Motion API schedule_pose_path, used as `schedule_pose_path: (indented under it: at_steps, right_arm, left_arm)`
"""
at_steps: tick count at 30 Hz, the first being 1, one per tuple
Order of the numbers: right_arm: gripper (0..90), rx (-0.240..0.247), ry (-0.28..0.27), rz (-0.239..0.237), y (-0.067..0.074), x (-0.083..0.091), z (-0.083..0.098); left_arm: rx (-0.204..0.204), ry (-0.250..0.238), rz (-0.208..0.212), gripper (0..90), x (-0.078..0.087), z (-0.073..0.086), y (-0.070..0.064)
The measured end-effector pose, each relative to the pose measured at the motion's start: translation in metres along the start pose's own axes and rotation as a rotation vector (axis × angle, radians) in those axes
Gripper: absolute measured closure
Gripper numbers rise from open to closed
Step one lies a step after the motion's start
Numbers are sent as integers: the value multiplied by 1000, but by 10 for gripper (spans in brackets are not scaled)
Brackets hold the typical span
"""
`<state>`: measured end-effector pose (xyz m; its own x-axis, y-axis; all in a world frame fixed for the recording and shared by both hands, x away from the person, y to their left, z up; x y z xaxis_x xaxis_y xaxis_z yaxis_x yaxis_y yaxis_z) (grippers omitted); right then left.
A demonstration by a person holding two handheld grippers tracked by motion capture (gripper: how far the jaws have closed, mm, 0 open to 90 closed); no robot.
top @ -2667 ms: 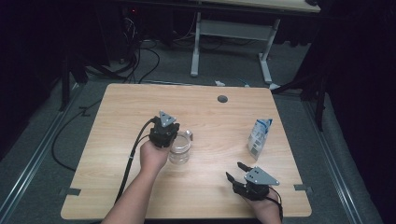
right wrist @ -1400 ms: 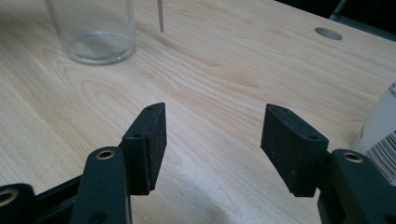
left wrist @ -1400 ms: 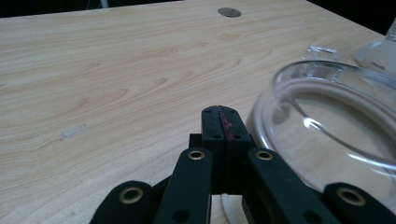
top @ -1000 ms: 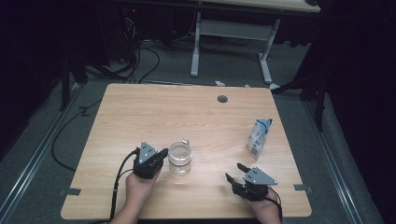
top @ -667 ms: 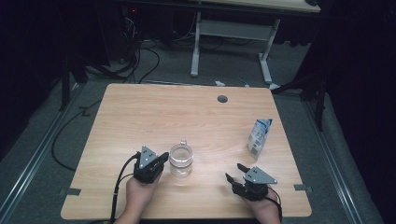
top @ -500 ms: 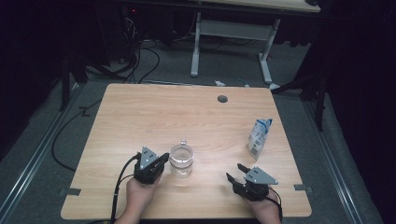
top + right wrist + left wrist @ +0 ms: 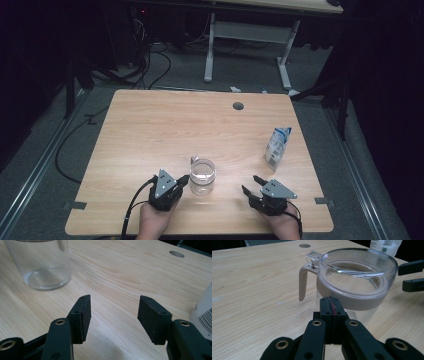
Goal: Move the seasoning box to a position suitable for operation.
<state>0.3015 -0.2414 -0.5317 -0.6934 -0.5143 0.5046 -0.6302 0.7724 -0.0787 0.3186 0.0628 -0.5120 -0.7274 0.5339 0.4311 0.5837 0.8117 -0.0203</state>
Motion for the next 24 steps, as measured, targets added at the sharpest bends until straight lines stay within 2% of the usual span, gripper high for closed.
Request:
schedule_pose_path:
  at_steps: [8, 16, 24]
  right_arm:
    - [538, -32, 14, -37, 1, 0, 0]
    - [586, -48, 7, -22, 0, 0, 0]
    - [584, -52, 12, -13, -1, -1, -1]
  left_arm:
    - [-1, -3, 28, 900, 1, 1, -10]
    - [-15, -5, 47, 900, 0, 0, -18]
    - [-24, -6, 65, 890, -5, -2, -26]
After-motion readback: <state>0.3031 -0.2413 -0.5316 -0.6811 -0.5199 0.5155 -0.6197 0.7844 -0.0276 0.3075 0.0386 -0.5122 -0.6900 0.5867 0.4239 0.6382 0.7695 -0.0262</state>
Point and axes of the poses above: each handheld gripper's, and its own axes: x roughly backward along the jaws, z roughly out of its underside, y roughly to its left, the point moved 3 cm from there along -x, roughly forward along the jaws, and after that the axes turned 6 degrees about -z, right-handed, at the moved point
